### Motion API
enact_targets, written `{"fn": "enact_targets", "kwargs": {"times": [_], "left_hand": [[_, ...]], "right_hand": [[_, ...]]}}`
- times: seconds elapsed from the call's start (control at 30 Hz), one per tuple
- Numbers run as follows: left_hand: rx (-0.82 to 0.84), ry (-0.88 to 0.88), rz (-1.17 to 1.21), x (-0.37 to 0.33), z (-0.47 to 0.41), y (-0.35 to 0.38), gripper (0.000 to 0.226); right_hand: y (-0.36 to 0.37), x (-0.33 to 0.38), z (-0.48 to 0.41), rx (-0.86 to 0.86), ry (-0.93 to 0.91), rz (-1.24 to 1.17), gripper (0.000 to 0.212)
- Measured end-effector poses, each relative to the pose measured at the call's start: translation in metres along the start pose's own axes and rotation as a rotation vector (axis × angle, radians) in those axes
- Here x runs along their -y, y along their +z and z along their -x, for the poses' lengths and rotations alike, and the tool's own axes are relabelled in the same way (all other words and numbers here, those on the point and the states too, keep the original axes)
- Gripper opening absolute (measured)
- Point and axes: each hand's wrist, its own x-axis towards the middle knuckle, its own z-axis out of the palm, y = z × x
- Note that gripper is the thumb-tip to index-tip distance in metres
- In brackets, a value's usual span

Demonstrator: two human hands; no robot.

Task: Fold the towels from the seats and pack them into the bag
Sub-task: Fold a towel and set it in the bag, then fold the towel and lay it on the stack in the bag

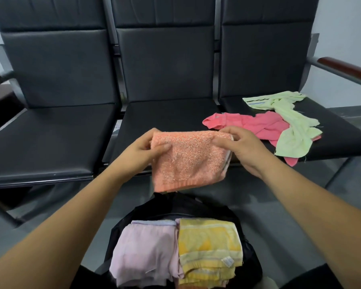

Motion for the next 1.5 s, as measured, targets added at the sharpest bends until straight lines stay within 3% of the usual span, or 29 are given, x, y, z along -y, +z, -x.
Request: {"fn": "enact_targets", "kwargs": {"times": [0.1, 0.23, 0.33, 0.4, 0.5, 0.63, 0.73, 0.83, 0.97, 1.07, 1.17, 1.23, 1.43, 1.5], "left_hand": [[-0.145, -0.014, 0.068, 0.009, 0.006, 0.032, 0.017], [-0.341, -0.218, 0.203, 0.026, 0.009, 0.066, 0.03], [-0.375, -0.313, 0.296, 0.046, 0.013, 0.081, 0.024], [-0.344, -0.397, 0.322, 0.061, 0.017, 0.091, 0.019], [-0.212, -0.504, 0.217, 0.089, 0.025, 0.105, 0.024], [-0.066, -0.703, 0.171, 0.126, 0.036, 0.122, 0.086], [0.031, -0.705, -0.071, 0.146, 0.04, 0.135, 0.099], [0.121, -0.566, -0.445, 0.16, 0.04, 0.142, 0.113], [0.307, -0.525, -0.727, 0.163, 0.039, 0.15, 0.081], [0.351, -0.545, -0.787, 0.162, 0.037, 0.153, 0.07], [0.254, -0.561, -0.83, 0.162, 0.033, 0.15, 0.071], [0.159, -0.475, -0.869, 0.154, 0.023, 0.144, 0.055], [-0.021, -0.106, -0.782, 0.081, -0.04, 0.102, 0.019], [-0.086, -0.061, -0.778, 0.06, -0.063, 0.091, 0.014]], "right_hand": [[0.0, -0.02, 0.011, 0.024, 0.195, -0.279, 0.026], [0.005, -0.039, 0.024, 0.023, 0.454, -0.597, 0.043], [0.006, -0.058, 0.042, 0.155, 0.567, -0.524, 0.049], [0.01, -0.077, 0.054, 0.201, 0.645, -0.435, 0.04], [0.013, -0.109, 0.066, 0.111, 0.767, -0.324, 0.034], [0.015, -0.146, 0.08, 0.04, 0.902, -0.246, 0.028], [0.023, -0.177, 0.092, -0.005, 0.957, -0.163, 0.038], [0.036, -0.208, 0.103, 0.004, 0.912, 0.062, 0.049], [0.043, -0.21, 0.107, 0.051, 0.867, 0.341, 0.049], [0.042, -0.21, 0.102, 0.1, 0.877, 0.457, 0.045], [0.041, -0.207, 0.092, 0.121, 0.879, 0.629, 0.056], [0.035, -0.196, 0.077, 0.122, 0.773, 0.698, 0.058], [-0.009, -0.091, 0.002, -0.051, 0.339, 0.681, 0.026], [-0.027, -0.07, -0.02, -0.077, 0.259, 0.715, 0.009]]}}
